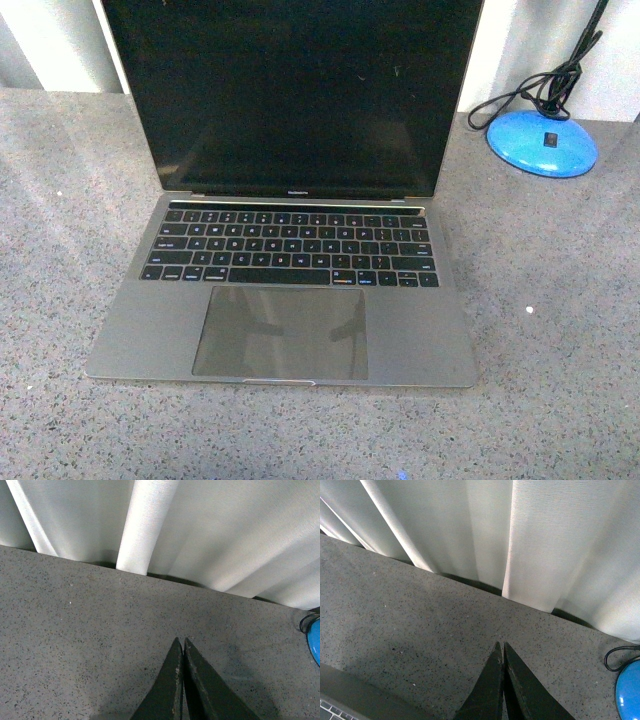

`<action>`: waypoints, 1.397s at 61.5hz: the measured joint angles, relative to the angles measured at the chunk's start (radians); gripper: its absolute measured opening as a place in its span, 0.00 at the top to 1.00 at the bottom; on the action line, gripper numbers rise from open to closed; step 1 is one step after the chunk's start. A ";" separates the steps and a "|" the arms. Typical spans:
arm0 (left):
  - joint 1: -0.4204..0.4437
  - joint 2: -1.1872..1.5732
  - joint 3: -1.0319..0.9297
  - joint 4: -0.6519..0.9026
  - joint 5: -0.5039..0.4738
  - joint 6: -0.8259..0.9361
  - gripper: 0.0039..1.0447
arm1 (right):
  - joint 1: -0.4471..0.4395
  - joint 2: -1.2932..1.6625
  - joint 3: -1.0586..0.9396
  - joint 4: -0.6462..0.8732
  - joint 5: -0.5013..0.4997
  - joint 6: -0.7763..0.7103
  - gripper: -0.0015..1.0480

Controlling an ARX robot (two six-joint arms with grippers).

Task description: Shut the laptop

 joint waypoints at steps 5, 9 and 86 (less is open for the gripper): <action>0.000 -0.006 -0.002 -0.014 0.000 0.001 0.97 | 0.002 0.000 -0.002 0.000 0.003 0.002 0.99; 0.000 -0.014 -0.005 -0.027 0.005 0.002 0.97 | 0.004 0.000 -0.005 0.000 0.008 0.005 0.99; -0.007 -0.158 -0.229 -0.057 0.033 -0.001 0.97 | 0.079 -0.119 -0.222 0.006 0.118 0.117 0.99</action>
